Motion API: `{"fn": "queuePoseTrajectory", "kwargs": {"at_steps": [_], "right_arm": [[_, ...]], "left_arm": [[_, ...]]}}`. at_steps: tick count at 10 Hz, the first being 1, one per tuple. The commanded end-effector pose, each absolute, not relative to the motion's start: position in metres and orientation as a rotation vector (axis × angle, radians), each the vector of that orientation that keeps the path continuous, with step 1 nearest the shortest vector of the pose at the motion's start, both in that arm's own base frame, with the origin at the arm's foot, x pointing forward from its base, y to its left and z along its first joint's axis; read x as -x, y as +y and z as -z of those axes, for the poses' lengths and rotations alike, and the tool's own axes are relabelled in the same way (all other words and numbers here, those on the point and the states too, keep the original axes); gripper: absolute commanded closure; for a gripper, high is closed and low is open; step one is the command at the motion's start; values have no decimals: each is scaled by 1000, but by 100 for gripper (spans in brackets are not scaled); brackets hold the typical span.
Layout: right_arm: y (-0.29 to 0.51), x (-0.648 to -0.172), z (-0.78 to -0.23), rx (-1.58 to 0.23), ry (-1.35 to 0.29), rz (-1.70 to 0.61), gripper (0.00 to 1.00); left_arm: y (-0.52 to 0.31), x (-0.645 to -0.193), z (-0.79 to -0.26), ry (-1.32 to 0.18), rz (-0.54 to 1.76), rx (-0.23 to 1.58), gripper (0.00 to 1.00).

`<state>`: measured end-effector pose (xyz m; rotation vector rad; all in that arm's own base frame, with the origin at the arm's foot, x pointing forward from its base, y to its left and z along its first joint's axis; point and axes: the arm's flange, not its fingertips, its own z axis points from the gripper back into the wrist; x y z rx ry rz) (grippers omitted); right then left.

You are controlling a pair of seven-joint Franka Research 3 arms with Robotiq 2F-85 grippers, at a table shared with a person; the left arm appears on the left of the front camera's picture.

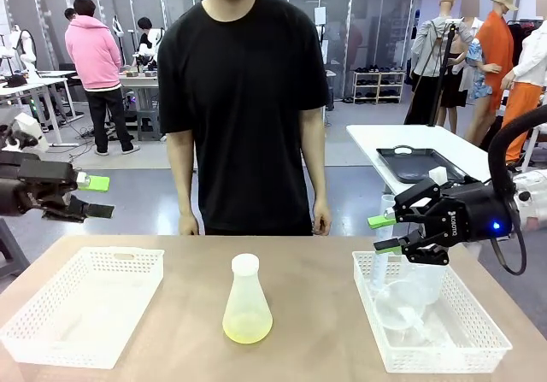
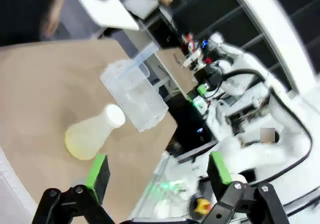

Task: Prepare the solutions needed for the experiment.
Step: When the human places the Big flask in the center of the table, pick up the Big flask and place it in the left Organizing basket.

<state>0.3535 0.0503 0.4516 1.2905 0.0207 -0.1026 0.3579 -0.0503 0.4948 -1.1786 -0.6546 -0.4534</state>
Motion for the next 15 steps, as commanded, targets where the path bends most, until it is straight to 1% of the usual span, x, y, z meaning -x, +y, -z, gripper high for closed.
{"fn": "queuePoseTrajectory", "kwargs": {"at_steps": [1,3,5,6,7,8,9,14,15], "right_arm": [[51,-353,-453,-1295,17,97,56],[51,-353,-453,-1295,17,97,56],[51,-353,-453,-1295,17,97,56],[51,-353,-453,-1295,17,97,56],[51,-353,-453,-1295,17,97,56],[51,-353,-453,-1295,17,97,56],[51,-353,-453,-1295,17,97,56],[51,-353,-453,-1295,17,97,56],[51,-353,-453,-1295,17,97,56]], "left_arm": [[-55,-366,-493,-803,824,984,0],[-55,-362,-486,-894,1069,665,0],[-55,-364,-472,-952,1150,561,0],[-55,-366,-473,-1011,1199,494,0],[-53,-368,-472,-1049,1208,470,0],[-48,-371,-472,-1060,1197,404,0],[-45,-368,-482,-968,1220,501,0],[-45,-368,-482,-968,1220,501,0],[-46,-370,-479,-986,1220,482,0]]}}
